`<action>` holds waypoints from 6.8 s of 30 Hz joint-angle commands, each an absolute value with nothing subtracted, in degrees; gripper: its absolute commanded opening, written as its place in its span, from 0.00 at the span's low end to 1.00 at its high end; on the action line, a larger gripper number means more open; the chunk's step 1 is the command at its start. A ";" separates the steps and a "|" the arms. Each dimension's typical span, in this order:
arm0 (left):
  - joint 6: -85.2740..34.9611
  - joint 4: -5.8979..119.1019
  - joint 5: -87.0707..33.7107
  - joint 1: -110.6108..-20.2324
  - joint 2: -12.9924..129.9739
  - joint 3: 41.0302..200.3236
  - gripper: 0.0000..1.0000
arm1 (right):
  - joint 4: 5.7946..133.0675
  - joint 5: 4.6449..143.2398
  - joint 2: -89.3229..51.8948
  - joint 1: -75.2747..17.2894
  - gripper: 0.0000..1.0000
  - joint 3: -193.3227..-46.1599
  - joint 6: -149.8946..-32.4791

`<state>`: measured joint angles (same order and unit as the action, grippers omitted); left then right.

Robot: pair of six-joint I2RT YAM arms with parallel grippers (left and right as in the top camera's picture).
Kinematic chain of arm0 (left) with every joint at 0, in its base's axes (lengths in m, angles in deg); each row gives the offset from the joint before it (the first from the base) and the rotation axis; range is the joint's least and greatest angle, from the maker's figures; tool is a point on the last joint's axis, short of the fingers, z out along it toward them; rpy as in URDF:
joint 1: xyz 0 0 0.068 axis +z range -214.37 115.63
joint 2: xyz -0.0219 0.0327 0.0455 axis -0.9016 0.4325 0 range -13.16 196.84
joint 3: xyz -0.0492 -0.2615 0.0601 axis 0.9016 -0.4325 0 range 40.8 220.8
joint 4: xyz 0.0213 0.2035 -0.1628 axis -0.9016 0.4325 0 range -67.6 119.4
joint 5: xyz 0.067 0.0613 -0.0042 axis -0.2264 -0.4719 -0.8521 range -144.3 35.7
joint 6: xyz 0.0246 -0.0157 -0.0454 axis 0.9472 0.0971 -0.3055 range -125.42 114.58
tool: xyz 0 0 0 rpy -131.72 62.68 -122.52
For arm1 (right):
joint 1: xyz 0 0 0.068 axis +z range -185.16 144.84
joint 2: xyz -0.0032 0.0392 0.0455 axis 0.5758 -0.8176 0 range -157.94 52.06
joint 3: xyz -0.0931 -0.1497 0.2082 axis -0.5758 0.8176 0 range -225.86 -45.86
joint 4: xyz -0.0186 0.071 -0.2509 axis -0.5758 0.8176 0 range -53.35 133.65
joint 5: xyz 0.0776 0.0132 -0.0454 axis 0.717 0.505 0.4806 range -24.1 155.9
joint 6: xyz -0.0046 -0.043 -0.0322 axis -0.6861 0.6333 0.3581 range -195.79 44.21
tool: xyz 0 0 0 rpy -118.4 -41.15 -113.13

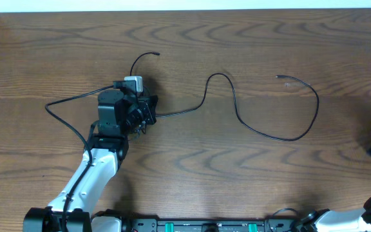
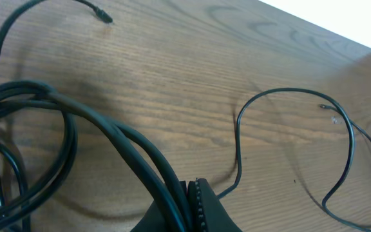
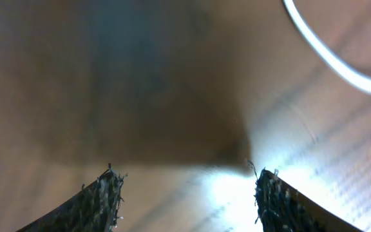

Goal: Untangle cables

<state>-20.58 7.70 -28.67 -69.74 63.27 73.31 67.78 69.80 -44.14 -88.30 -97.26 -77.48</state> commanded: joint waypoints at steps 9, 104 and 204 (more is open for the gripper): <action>-20.03 8.64 -27.75 -69.98 63.83 74.06 0.07 | 58.38 60.45 -44.43 -88.32 0.65 -88.82 -83.27; -18.96 -28.24 12.95 -69.98 63.81 74.08 0.08 | 61.29 99.35 -14.53 -50.88 0.80 -99.12 -90.36; -9.50 -21.35 16.12 -68.51 63.90 74.06 0.88 | 56.79 79.59 -17.48 -12.35 0.01 -99.03 -54.60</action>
